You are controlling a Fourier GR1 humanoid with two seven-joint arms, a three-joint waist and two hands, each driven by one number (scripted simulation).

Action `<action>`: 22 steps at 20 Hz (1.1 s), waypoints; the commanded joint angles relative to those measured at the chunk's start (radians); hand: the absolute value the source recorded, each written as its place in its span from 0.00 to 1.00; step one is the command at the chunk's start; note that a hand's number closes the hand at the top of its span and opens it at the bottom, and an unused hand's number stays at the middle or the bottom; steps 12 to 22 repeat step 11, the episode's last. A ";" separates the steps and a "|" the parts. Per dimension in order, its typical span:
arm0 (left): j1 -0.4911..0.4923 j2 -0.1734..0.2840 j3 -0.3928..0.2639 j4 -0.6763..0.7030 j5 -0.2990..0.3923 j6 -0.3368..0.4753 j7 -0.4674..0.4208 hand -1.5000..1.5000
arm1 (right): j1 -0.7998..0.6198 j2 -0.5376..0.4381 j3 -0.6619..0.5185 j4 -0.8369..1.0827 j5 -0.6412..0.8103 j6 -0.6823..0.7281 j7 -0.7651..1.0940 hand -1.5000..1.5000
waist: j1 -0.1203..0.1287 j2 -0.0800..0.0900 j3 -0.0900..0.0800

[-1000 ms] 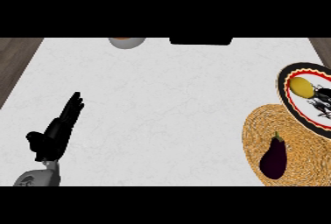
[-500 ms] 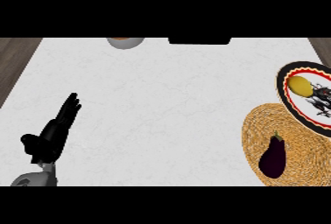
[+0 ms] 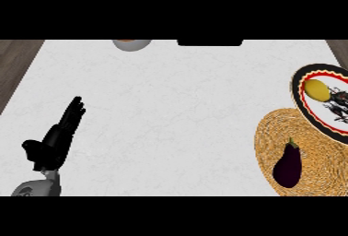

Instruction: Pick the lemon from the placemat and place it in the plate

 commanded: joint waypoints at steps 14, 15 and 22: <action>-0.015 -0.009 -0.001 0.014 -0.001 0.002 0.006 0.50 | 0.144 0.023 0.017 -0.034 0.018 0.033 -0.164 0.00 | 0.002 0.001 0.004; -0.015 -0.009 -0.001 0.014 -0.001 0.002 0.006 0.50 | 0.144 0.023 0.017 -0.034 0.018 0.033 -0.164 0.00 | 0.002 0.001 0.004; -0.015 -0.009 -0.001 0.014 -0.001 0.002 0.006 0.50 | 0.144 0.023 0.017 -0.034 0.018 0.033 -0.164 0.00 | 0.002 0.001 0.004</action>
